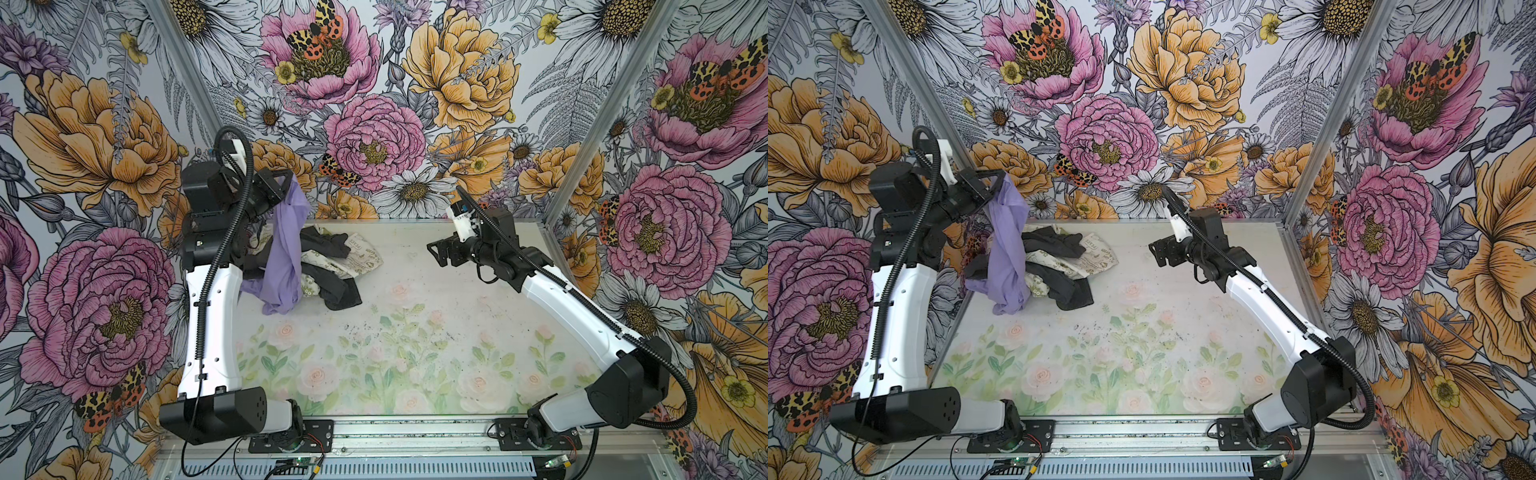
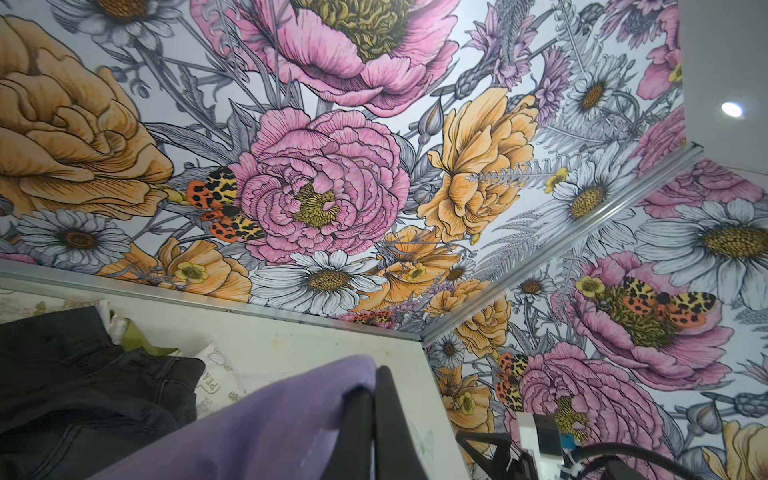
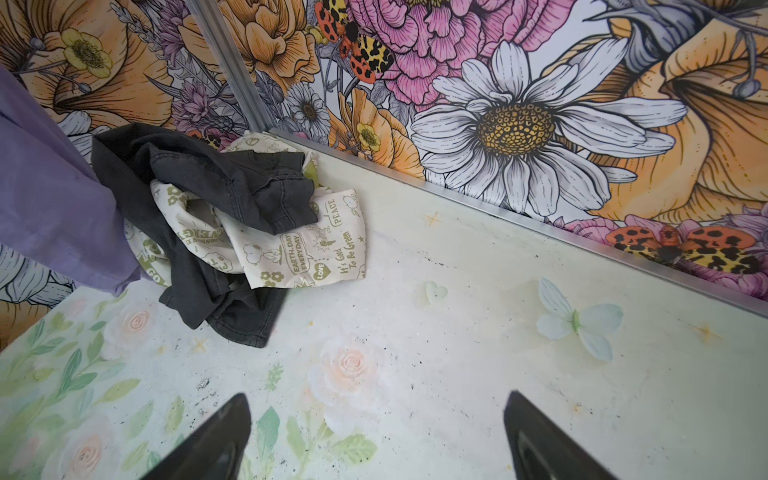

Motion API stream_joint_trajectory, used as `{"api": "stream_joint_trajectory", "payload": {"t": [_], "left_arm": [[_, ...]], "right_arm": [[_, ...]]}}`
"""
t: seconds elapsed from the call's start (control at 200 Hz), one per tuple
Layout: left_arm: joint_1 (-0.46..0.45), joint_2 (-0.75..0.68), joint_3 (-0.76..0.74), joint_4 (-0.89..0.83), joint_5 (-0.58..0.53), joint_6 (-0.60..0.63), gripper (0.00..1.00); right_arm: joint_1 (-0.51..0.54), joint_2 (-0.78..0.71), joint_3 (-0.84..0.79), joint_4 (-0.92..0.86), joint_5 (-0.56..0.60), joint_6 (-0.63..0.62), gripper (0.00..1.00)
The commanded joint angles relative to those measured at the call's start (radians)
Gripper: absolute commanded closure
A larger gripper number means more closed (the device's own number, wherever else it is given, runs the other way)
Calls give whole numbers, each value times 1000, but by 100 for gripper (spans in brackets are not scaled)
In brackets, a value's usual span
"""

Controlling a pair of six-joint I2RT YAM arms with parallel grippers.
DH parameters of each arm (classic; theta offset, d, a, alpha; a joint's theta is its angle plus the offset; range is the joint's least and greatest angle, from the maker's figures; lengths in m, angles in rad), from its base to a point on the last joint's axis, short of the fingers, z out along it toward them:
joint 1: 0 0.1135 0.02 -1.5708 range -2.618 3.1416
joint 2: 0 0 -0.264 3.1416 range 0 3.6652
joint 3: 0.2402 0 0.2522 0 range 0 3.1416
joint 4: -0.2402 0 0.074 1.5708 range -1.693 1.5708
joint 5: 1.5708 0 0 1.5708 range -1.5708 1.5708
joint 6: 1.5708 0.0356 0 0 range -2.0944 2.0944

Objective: Pick out a specific cloth from the pile
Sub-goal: 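Grasp the lavender shirt with the left gripper and lift it from the pile, then reach the right gripper toward the lavender shirt held by the left gripper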

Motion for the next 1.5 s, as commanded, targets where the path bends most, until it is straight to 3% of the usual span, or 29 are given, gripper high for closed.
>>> {"api": "stream_joint_trajectory", "payload": {"t": [0.0,0.616,1.171,1.346,1.496], "left_arm": [[-64,5,41,87,77,37,100],[-330,55,-144,88,-63,130,100],[-357,100,-171,87,-58,129,100],[-365,107,-162,88,-55,124,100],[-370,105,-163,88,-48,118,100]], "right_arm": [[24,14,62,7,-43,-8,5],[178,215,339,30,-125,48,8],[218,346,461,81,-180,136,18],[224,411,525,86,-165,175,29],[228,457,559,85,-170,208,48]]}}
